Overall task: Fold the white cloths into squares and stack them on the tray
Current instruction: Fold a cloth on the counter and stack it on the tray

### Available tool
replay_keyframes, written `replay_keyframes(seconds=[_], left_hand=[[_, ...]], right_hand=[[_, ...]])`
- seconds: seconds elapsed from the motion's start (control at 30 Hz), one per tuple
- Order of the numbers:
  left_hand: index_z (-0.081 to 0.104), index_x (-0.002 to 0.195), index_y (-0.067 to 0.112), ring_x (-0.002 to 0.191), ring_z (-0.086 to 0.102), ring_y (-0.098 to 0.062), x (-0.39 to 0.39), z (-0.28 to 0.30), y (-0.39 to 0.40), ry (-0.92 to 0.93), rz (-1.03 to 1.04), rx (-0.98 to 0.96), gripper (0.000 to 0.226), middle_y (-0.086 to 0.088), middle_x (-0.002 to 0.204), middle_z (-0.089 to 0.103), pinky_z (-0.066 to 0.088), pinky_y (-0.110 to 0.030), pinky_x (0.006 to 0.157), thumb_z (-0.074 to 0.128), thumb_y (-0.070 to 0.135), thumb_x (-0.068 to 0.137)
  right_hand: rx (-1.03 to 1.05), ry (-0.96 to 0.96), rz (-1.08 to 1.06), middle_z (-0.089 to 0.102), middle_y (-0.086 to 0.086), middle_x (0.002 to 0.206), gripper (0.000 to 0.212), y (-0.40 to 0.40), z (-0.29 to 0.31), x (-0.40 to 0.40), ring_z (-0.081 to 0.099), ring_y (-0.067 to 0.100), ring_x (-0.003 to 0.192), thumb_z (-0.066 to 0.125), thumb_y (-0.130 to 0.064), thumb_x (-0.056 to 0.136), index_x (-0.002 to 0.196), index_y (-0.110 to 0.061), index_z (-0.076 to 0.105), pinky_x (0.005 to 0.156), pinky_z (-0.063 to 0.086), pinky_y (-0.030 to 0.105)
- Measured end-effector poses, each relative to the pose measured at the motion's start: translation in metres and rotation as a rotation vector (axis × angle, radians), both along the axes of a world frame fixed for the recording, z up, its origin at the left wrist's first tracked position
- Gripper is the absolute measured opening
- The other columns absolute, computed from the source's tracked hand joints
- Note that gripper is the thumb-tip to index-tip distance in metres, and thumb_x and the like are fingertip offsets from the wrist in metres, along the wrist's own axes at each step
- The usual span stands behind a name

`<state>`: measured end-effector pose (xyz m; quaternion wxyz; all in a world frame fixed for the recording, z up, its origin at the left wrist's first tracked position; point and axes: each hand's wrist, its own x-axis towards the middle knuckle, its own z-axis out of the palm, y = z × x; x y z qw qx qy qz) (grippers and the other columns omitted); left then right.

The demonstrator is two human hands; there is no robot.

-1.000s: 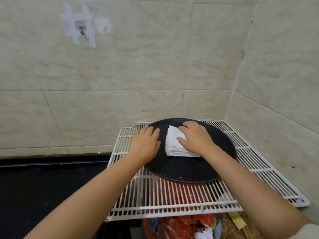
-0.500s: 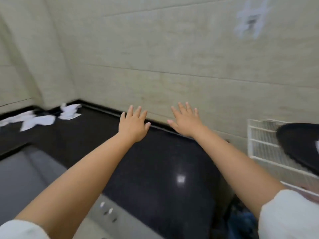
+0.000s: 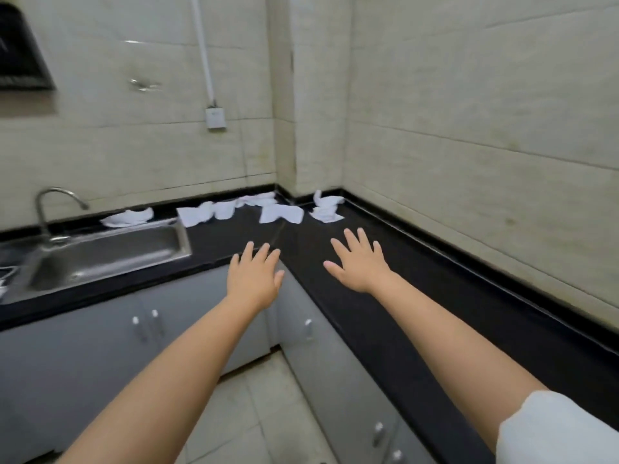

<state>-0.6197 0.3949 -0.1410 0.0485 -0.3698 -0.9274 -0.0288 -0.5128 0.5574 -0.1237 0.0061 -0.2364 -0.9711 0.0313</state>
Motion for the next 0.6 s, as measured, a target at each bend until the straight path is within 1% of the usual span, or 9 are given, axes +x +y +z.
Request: replay_keyframes(seconds=[0.13, 0.27, 0.4, 0.47, 0.6], left_hand=[[0.014, 0.148, 0.026, 0.146, 0.001, -0.025, -0.073, -0.008, -0.012, 0.004, 0.085, 0.007, 0.050, 0.003, 0.158, 0.011, 0.010, -0.044, 0.118, 0.025, 0.037, 0.101], [0.015, 0.148, 0.026, 0.146, 0.003, -0.026, -0.154, -0.013, 0.002, 0.026, 0.134, 0.000, 0.051, 0.001, 0.158, 0.013, 0.011, -0.045, 0.117, 0.028, 0.037, 0.100], [0.016, 0.148, 0.025, 0.146, 0.004, -0.025, -0.243, -0.009, 0.039, 0.057, 0.152, -0.028, 0.052, 0.001, 0.157, 0.015, 0.011, -0.044, 0.117, 0.030, 0.037, 0.099], [0.017, 0.148, 0.024, 0.146, 0.004, -0.025, -0.281, -0.006, 0.058, 0.067, 0.161, -0.037, 0.052, 0.000, 0.157, 0.016, 0.012, -0.044, 0.116, 0.030, 0.037, 0.099], [0.018, 0.148, 0.024, 0.146, 0.005, -0.027, -0.345, -0.015, 0.091, 0.059, 0.135, -0.063, 0.051, 0.000, 0.156, 0.017, 0.013, -0.043, 0.116, 0.030, 0.036, 0.099]], right_hand=[[-0.025, 0.020, 0.115, -0.004, 0.008, 0.158, 0.060, -0.004, -0.004, -0.085, -0.012, 0.029, 0.145, 0.026, -0.049, 0.097, 0.149, -0.022, 0.011, 0.116, 0.002, 0.051], [-0.011, 0.035, 0.186, -0.004, 0.008, 0.158, 0.059, 0.022, -0.009, -0.165, -0.012, 0.029, 0.145, 0.028, -0.047, 0.097, 0.148, -0.020, 0.014, 0.115, 0.004, 0.052], [0.014, 0.062, 0.178, 0.000, 0.008, 0.158, 0.058, 0.083, -0.005, -0.248, -0.007, 0.030, 0.145, 0.031, -0.046, 0.097, 0.146, -0.019, 0.019, 0.114, 0.008, 0.053], [0.017, 0.066, 0.144, 0.001, 0.009, 0.158, 0.059, 0.116, -0.002, -0.287, -0.006, 0.030, 0.145, 0.031, -0.046, 0.097, 0.147, -0.018, 0.018, 0.114, 0.009, 0.052], [-0.006, 0.017, 0.102, 0.005, 0.009, 0.158, 0.059, 0.162, -0.014, -0.354, -0.003, 0.030, 0.145, 0.030, -0.047, 0.097, 0.147, -0.018, 0.019, 0.114, 0.011, 0.051]])
